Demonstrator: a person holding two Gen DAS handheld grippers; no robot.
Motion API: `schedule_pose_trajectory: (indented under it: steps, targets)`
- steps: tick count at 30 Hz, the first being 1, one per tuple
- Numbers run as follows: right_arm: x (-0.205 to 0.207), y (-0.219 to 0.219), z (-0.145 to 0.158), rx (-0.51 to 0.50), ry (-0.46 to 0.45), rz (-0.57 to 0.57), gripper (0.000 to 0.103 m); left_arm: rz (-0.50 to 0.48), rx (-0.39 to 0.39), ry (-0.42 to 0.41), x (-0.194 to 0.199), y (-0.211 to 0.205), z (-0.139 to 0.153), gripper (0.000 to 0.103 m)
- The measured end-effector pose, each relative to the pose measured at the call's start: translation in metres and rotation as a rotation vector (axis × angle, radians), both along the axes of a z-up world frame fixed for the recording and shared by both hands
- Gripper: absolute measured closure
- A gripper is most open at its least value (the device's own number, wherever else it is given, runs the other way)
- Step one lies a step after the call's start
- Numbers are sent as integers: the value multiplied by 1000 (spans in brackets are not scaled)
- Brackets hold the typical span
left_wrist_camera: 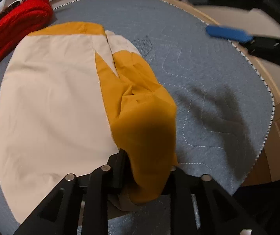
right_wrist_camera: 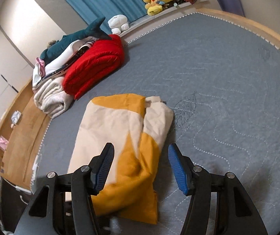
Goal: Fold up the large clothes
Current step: 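Release the folded side with the left gripper and move it away, then grasp the other yellow side edge with the right gripper and fold it over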
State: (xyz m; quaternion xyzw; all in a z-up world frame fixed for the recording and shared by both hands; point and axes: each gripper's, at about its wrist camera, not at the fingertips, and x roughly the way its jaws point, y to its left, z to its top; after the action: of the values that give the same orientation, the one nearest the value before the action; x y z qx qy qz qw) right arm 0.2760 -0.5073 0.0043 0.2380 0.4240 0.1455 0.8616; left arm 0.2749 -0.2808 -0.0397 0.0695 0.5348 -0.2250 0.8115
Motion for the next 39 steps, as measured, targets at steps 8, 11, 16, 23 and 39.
schedule_pose_trajectory:
  steps: [8,11,16,23,39]
  targets:
    - [16,25,-15,77,52,83,44,-46,-242,-17,-38,93,72,53]
    - [24,50,-27,120,101,160,45,60,-219,-46,-39,131,76,53]
    - [32,98,-68,-9,269,264,45,195,-163,-52,-35,161,65,55]
    - [25,114,-68,-84,228,278,97,341,-77,-38,-21,186,51,55]
    - [15,49,-102,-225,340,76,98,257,74,160,-2,176,-7,48]
